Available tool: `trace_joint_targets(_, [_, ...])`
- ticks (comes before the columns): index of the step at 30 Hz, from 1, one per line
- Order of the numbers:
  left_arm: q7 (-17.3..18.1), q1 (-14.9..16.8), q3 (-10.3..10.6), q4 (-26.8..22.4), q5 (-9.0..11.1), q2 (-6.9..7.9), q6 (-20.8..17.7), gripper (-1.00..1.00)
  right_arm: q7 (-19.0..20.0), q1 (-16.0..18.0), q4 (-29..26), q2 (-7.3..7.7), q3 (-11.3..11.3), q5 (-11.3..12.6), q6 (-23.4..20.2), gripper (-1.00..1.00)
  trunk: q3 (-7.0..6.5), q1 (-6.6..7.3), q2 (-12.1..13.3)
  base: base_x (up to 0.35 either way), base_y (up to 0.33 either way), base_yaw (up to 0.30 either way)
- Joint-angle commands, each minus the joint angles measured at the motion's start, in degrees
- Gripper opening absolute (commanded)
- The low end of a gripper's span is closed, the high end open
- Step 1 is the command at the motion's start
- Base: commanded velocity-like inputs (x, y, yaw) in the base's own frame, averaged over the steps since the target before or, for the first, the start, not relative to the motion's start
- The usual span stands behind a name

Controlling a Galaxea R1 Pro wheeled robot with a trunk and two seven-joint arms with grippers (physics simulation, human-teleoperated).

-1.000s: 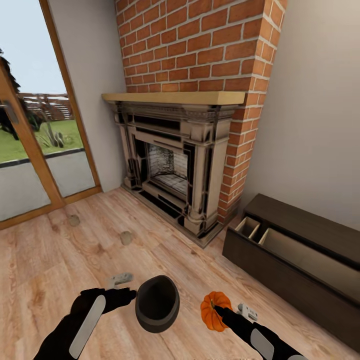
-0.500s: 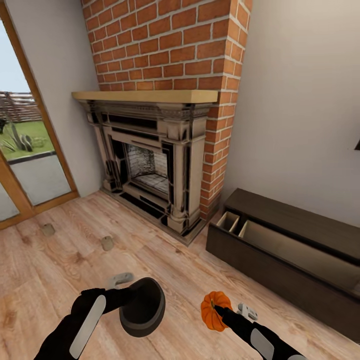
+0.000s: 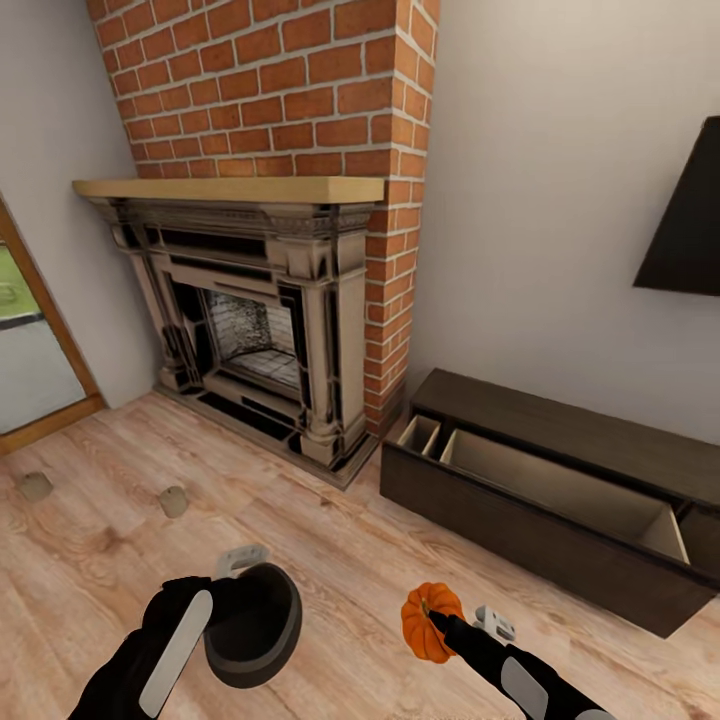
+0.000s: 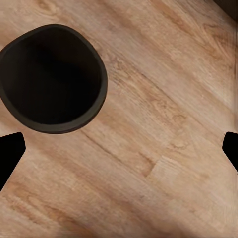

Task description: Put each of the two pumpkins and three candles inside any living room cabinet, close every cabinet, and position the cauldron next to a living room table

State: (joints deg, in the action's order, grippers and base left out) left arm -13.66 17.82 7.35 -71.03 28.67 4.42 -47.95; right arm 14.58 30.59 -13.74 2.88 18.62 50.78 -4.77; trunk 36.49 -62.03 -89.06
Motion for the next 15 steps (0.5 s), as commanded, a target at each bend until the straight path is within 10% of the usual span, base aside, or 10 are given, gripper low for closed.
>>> trace_joint_targets(1, [-0.57, 0.02, 0.12, -0.08, 0.61, 0.06, -0.12, 1.0, 0.09, 0.05, -0.06, 0.02, 0.1, 0.51, -0.24, -1.0, 0.08, 0.0, -0.03, 0.0, 0.0, -0.265])
trace_joint_targets(15, [-0.57, 0.02, 0.16, -0.08, 0.63, 0.0, -0.12, 1.0, 0.09, 0.05, -0.03, 0.02, 0.1, 0.48, -0.24, -1.0, 0.43, 0.0, -0.03, 0.0, 0.0, -0.265])
